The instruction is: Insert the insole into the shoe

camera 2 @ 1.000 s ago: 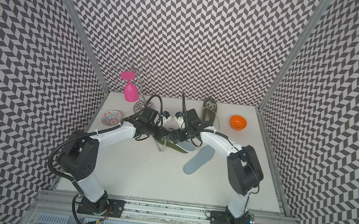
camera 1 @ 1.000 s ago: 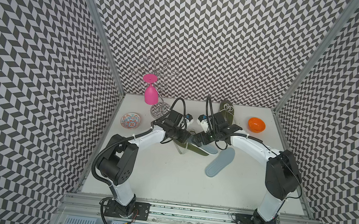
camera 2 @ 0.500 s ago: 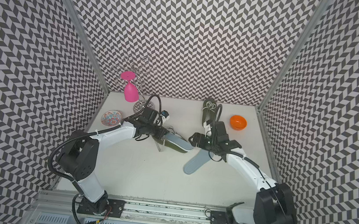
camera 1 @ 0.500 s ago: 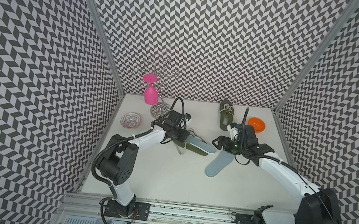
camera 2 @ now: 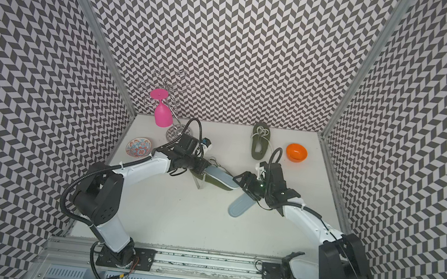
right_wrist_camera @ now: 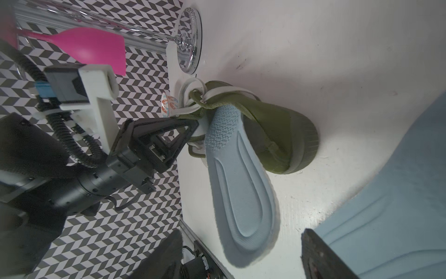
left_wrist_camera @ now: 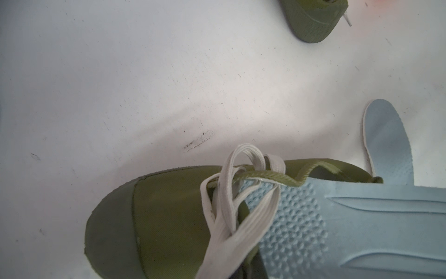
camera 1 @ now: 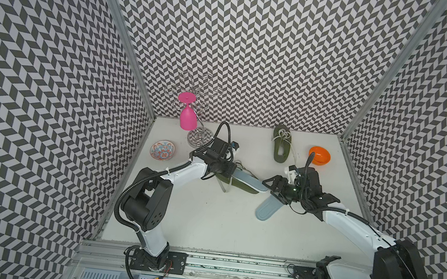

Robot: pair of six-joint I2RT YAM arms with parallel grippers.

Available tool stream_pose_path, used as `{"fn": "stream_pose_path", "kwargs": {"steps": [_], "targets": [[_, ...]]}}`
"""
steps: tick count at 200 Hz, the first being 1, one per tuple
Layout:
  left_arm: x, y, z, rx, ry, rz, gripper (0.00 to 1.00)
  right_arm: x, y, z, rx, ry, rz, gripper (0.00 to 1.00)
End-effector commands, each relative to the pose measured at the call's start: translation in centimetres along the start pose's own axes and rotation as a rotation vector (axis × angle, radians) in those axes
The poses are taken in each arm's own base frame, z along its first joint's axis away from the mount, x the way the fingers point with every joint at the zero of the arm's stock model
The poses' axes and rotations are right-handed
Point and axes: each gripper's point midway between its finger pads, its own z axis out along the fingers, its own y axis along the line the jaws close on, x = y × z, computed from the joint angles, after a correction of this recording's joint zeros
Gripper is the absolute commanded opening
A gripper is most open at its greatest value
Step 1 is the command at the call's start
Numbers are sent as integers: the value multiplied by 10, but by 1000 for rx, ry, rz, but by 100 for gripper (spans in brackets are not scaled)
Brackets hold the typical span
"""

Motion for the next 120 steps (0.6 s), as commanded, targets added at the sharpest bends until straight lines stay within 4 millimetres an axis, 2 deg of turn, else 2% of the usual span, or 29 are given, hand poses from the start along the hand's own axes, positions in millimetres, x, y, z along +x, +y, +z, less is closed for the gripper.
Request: {"fn": "stream_pose_path", "kwargs": {"steps": [1,50,76,120], "targets": [[-32,-5,-9,1,-92,7,0,-2,17,8,-73,0,29,70],[-34,-12,-12,11,-106,10,0,2,8,22,-60,24,51,42],[-35,-20,-14,27,-117,28,0,-2,6,25,-46,11,43,30],[-45,-40,-31,115,-179,62,0,-18,-1,37,38,-3,-38,10]]}}
